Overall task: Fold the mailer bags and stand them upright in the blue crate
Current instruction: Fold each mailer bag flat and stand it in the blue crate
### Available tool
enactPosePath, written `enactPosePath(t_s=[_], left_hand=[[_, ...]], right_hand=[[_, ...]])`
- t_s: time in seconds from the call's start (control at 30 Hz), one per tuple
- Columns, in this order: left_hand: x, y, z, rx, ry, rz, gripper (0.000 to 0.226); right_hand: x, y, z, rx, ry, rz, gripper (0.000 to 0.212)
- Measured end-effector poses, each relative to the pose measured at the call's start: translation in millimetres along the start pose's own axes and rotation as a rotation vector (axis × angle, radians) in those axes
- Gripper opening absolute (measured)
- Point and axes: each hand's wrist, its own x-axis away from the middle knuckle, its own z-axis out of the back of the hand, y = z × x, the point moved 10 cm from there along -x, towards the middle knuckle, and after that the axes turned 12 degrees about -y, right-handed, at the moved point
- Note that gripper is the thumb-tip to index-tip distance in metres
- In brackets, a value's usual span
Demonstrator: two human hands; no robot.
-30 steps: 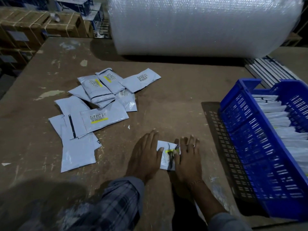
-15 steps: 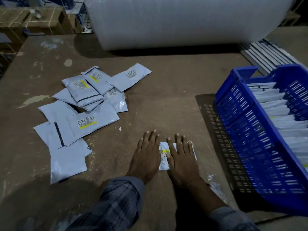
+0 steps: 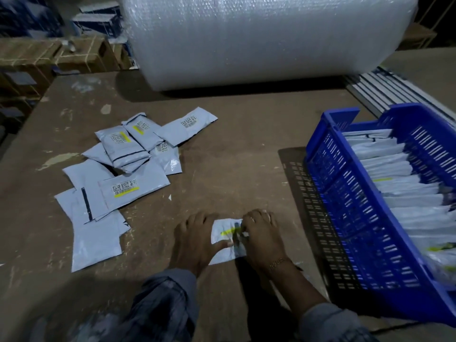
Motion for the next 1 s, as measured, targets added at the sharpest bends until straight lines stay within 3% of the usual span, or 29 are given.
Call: enactPosePath(t_s=[0.07, 0.17, 0.33, 0.5, 0.7, 0.87, 1.0], left_hand=[[0.4, 13.1, 9.0, 0.104, -0.077, 0.012, 0.07], [0.2, 56.5, 45.3, 0.152, -0.111, -0.092, 0.035], [17.8, 185.7, 151.7, 0.162, 0.13, -0.381, 0.01], [30.8, 322.8, 191.4, 0.086, 0.236, -0.616, 0.008], [32.8, 430.2, 160.4, 0.188, 0.183, -0.761, 0.018], [12.9, 476.6, 104.1, 0.337, 0.139, -0.797, 0.01], [-26.4, 474.4, 36.4, 0.187, 0.141, -0.644, 0.014]], right_hand=[[12.5, 2.6, 25.2, -0.067, 0.003, 0.02, 0.02], [44.3, 6.5, 86.7, -0.149, 0.101, 0.069, 0.038], [107.6, 18.3, 209.2, -0.011, 0.319, 0.133, 0.062], [153.9, 53.4, 292.6, 0.05, 0.514, 0.13, 0.043], [222.7, 137.1, 332.8, 0.108, 0.658, -0.031, 0.02], [267.0, 234.1, 327.2, 0.151, 0.579, -0.244, 0.031], [270.3, 306.2, 288.6, 0.154, 0.253, -0.255, 0.021]])
